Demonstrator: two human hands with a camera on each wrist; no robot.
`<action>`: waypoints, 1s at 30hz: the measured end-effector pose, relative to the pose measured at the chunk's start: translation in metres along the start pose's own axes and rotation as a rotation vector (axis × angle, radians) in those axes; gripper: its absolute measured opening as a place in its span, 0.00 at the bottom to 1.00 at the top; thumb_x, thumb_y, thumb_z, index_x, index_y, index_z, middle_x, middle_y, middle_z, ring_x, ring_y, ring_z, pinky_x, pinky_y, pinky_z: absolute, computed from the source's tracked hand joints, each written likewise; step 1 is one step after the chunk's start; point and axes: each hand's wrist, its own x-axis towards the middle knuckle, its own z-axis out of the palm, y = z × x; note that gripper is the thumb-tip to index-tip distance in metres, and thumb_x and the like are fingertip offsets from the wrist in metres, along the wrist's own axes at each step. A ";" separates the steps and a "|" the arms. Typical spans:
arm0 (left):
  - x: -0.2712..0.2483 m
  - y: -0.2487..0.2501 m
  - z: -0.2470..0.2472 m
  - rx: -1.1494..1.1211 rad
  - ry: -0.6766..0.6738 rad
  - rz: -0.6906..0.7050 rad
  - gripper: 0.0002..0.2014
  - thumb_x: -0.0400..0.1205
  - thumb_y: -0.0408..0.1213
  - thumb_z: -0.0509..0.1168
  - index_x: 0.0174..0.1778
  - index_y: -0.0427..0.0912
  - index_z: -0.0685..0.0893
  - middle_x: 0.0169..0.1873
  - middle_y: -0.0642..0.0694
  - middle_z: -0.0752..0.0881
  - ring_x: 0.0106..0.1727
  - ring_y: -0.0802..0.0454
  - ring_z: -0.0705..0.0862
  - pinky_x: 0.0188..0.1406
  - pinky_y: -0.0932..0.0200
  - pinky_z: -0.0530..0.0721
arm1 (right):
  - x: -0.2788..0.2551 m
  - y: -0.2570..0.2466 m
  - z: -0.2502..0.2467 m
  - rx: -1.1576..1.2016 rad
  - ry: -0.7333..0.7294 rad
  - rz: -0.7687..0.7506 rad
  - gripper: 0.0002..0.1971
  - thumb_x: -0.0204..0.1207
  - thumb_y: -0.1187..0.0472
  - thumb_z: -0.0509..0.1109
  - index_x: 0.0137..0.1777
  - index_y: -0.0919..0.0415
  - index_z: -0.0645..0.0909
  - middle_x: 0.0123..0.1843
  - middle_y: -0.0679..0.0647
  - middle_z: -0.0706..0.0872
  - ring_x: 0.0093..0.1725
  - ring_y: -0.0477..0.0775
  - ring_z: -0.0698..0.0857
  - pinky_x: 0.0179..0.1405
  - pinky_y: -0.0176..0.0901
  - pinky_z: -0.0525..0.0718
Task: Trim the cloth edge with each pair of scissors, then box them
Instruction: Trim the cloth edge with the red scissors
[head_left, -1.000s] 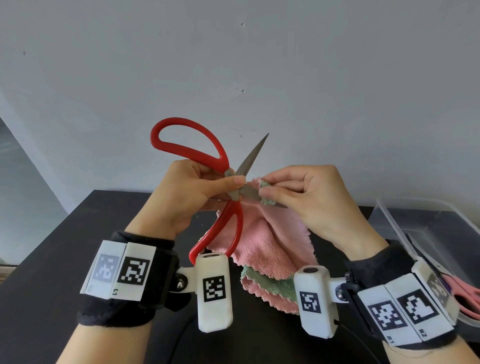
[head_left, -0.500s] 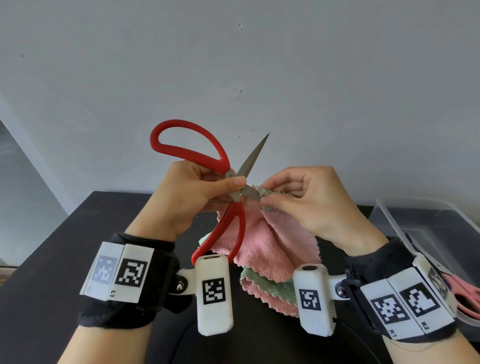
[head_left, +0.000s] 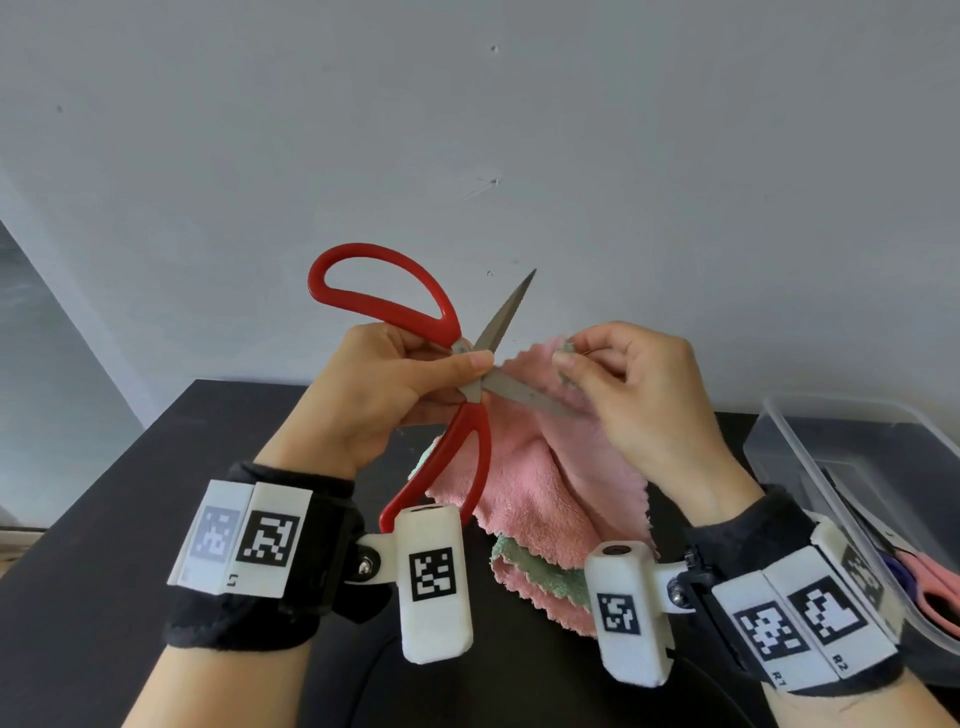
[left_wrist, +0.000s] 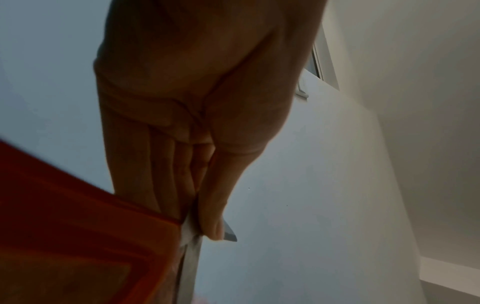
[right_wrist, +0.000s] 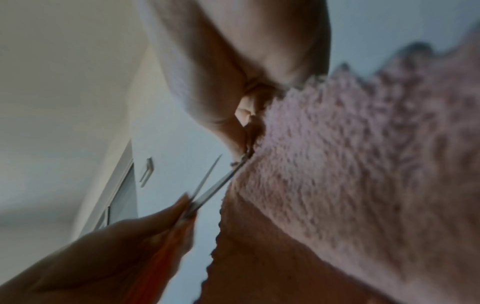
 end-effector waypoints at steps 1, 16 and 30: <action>0.000 0.001 -0.003 0.004 0.008 0.001 0.05 0.73 0.33 0.72 0.41 0.35 0.88 0.36 0.41 0.92 0.35 0.52 0.91 0.29 0.67 0.85 | 0.002 0.002 -0.003 0.001 0.031 -0.002 0.02 0.75 0.64 0.75 0.45 0.56 0.85 0.36 0.42 0.89 0.36 0.33 0.88 0.38 0.21 0.81; 0.000 -0.001 0.001 0.037 0.005 0.025 0.11 0.70 0.35 0.74 0.44 0.33 0.87 0.38 0.39 0.92 0.38 0.48 0.92 0.32 0.65 0.86 | -0.003 -0.005 -0.002 0.039 -0.159 0.054 0.08 0.65 0.64 0.82 0.39 0.51 0.88 0.35 0.43 0.92 0.35 0.38 0.90 0.36 0.23 0.82; -0.002 0.004 -0.010 0.103 -0.050 -0.015 0.09 0.77 0.33 0.70 0.47 0.30 0.86 0.39 0.38 0.92 0.40 0.45 0.92 0.35 0.63 0.88 | 0.005 0.009 -0.017 0.078 0.030 0.070 0.05 0.69 0.65 0.80 0.41 0.55 0.89 0.38 0.46 0.92 0.40 0.37 0.89 0.41 0.22 0.81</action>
